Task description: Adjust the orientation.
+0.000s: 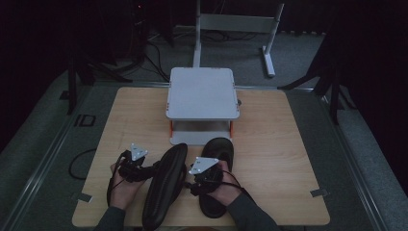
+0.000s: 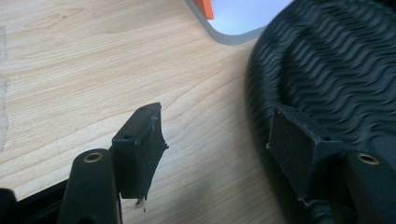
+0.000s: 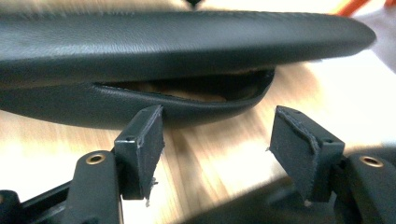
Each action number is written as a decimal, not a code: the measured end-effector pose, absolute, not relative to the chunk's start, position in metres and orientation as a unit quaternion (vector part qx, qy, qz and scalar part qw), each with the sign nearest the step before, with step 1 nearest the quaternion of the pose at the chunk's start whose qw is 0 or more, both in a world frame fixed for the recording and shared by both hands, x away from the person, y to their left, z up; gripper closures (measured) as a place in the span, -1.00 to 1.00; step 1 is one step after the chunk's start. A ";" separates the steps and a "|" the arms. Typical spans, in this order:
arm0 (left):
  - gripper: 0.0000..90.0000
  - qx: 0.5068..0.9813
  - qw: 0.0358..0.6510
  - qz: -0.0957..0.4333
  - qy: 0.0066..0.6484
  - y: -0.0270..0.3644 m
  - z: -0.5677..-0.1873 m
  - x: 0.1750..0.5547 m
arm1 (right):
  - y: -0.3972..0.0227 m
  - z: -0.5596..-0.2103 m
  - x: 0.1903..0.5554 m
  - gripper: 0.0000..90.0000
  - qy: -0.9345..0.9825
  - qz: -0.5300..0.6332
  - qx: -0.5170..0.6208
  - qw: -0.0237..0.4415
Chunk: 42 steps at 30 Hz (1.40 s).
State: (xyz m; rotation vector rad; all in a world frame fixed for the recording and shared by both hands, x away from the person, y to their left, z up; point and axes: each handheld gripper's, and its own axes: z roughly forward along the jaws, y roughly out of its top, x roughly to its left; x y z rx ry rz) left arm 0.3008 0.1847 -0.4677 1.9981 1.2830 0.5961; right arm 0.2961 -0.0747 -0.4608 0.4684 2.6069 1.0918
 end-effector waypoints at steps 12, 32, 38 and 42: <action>-0.27 0.759 0.402 0.233 0.457 0.180 -0.411 0.283 | -0.052 -0.449 0.298 -0.16 0.883 0.425 0.163 0.111; -0.29 0.749 0.408 0.246 0.460 0.188 -0.411 0.287 | -0.037 -0.440 0.300 -0.08 0.870 0.454 0.163 0.099; -0.32 0.762 0.404 0.243 0.444 0.181 -0.411 0.295 | -0.029 -0.435 0.300 -0.13 0.867 0.460 0.163 0.103; -0.30 0.773 0.356 0.275 0.448 0.177 -0.417 0.298 | -0.028 -0.437 0.299 -0.27 0.870 0.458 0.153 0.095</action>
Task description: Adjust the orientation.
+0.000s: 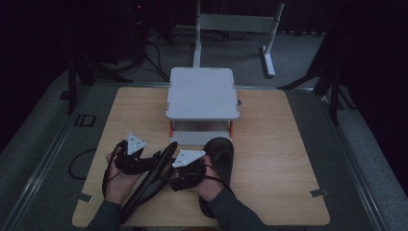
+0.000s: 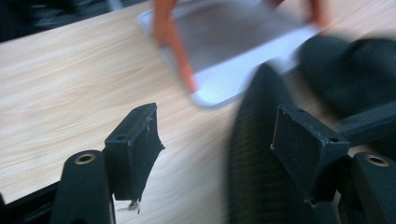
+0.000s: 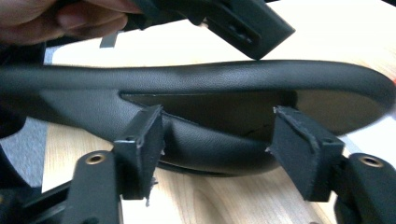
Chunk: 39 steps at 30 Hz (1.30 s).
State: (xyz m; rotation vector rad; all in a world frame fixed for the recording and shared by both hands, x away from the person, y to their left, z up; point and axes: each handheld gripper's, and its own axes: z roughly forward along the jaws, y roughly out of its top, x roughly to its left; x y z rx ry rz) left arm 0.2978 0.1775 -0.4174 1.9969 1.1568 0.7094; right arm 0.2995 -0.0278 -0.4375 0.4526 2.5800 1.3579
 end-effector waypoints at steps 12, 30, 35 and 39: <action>-0.41 0.763 0.400 0.263 0.435 0.178 -0.408 0.290 | -0.028 -0.439 0.303 -0.24 0.859 0.471 0.175 0.097; -0.45 0.766 0.399 0.259 0.431 0.178 -0.414 0.293 | -0.020 -0.437 0.304 -0.29 0.853 0.478 0.186 0.095; -0.45 0.763 0.397 0.264 0.438 0.181 -0.413 0.294 | -0.025 -0.434 0.300 -0.37 0.855 0.474 0.184 0.103; -0.44 0.760 0.399 0.262 0.441 0.182 -0.414 0.295 | -0.029 -0.438 0.302 -0.39 0.858 0.465 0.192 0.103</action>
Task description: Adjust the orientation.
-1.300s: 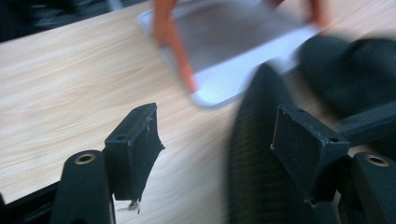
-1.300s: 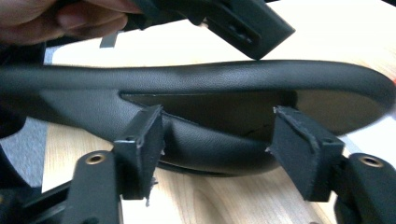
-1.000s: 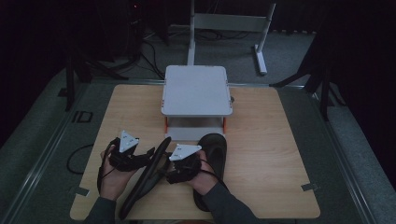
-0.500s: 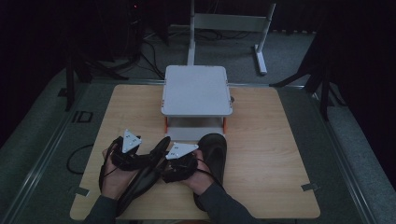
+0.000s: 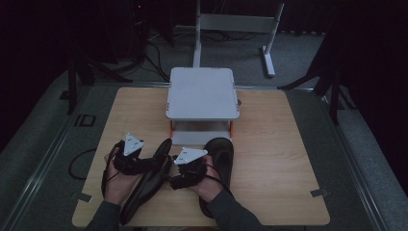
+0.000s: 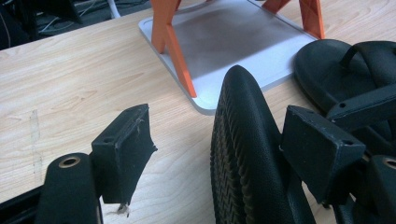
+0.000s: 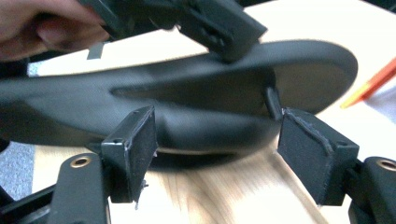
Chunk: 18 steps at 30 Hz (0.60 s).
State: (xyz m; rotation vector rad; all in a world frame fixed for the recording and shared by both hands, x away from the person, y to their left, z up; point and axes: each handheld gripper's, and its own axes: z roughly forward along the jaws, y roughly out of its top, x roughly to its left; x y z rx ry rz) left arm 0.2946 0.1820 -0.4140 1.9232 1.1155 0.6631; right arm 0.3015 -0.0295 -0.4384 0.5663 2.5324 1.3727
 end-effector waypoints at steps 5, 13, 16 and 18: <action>-0.45 0.758 0.401 0.260 0.444 0.183 -0.414 0.296 | -0.030 -0.446 0.306 -0.44 0.865 0.450 0.201 0.093; -0.44 0.745 0.403 0.263 0.461 0.191 -0.414 0.296 | -0.027 -0.448 0.308 -0.49 0.869 0.442 0.202 0.090; -0.43 0.743 0.397 0.266 0.469 0.193 -0.415 0.297 | -0.024 -0.449 0.312 -0.46 0.868 0.444 0.207 0.074; -0.42 0.748 0.381 0.269 0.472 0.193 -0.418 0.298 | -0.020 -0.450 0.312 -0.33 0.872 0.431 0.211 0.093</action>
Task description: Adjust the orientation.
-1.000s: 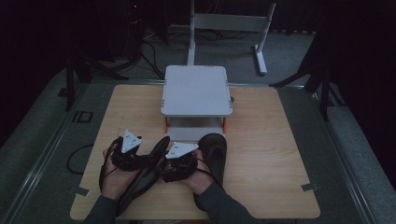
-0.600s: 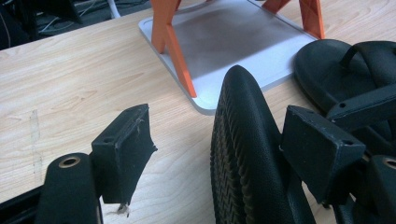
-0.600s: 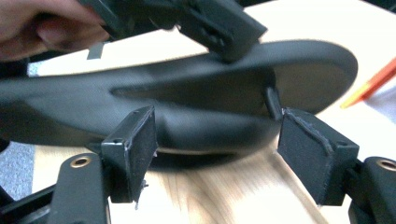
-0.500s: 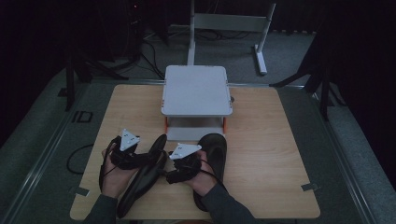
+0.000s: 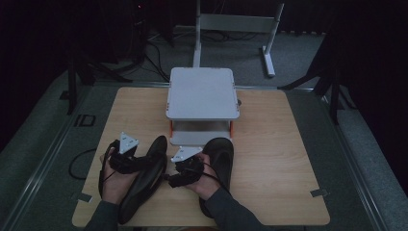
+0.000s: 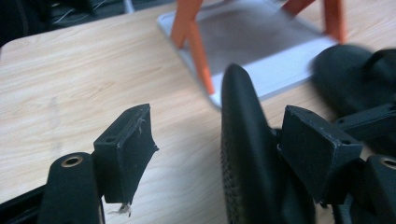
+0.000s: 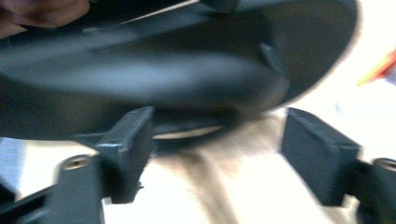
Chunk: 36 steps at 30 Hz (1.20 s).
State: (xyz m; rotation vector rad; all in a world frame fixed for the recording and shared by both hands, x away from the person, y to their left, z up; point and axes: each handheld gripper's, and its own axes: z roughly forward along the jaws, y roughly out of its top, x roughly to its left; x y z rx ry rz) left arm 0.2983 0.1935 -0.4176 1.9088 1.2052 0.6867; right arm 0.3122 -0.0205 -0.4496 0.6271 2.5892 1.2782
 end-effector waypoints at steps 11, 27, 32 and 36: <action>-0.38 0.738 0.400 0.244 0.485 0.198 -0.424 0.299 | 0.010 -0.465 0.331 0.01 0.877 0.406 0.250 0.054; -0.38 0.720 0.413 0.263 0.492 0.212 -0.415 0.292 | -0.005 -0.452 0.338 0.27 0.851 0.417 0.318 -0.018; -0.38 0.722 0.412 0.259 0.492 0.209 -0.417 0.294 | -0.016 -0.444 0.339 0.28 0.850 0.413 0.325 -0.014; -0.38 0.726 0.410 0.258 0.487 0.206 -0.418 0.294 | -0.028 -0.439 0.342 0.25 0.854 0.401 0.331 -0.005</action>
